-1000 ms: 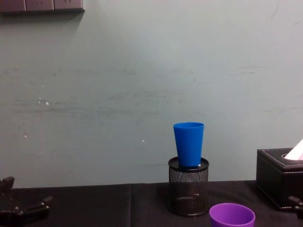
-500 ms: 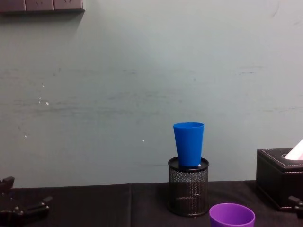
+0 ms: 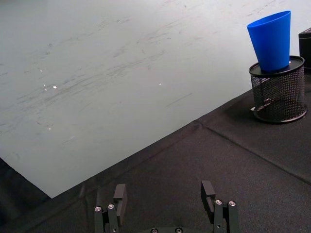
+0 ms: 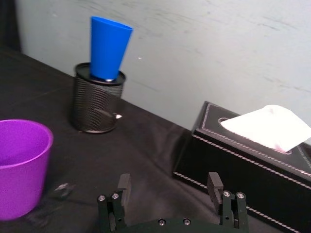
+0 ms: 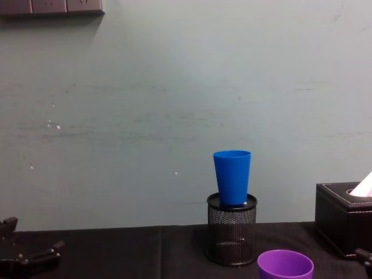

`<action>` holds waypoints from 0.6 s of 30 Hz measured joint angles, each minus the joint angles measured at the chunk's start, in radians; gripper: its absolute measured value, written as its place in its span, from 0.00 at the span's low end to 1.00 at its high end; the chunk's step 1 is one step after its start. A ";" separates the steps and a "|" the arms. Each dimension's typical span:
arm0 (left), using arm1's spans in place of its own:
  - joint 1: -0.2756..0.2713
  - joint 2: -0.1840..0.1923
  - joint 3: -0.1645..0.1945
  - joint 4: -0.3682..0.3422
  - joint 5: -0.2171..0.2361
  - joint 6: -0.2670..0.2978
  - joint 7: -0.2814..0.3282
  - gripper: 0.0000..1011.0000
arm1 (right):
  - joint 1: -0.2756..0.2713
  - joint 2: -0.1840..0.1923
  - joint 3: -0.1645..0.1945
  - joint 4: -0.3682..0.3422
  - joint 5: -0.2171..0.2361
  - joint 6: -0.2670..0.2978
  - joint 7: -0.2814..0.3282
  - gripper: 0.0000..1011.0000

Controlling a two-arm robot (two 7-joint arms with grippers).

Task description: Pick up one cup with a gripper and tap it against the other cup.

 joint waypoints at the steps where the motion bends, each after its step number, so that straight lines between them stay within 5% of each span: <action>1: 0.000 0.000 0.000 0.000 0.000 0.000 0.000 0.99 | -0.005 0.002 0.002 -0.003 0.004 -0.004 0.008 0.99; 11: 0.000 0.000 0.000 0.000 0.000 0.000 0.000 0.99 | -0.090 0.059 0.037 -0.065 0.131 -0.042 0.206 0.99; 18: 0.000 0.000 0.000 0.000 0.000 0.000 0.000 0.99 | -0.097 0.044 0.031 -0.062 0.209 -0.048 0.342 0.99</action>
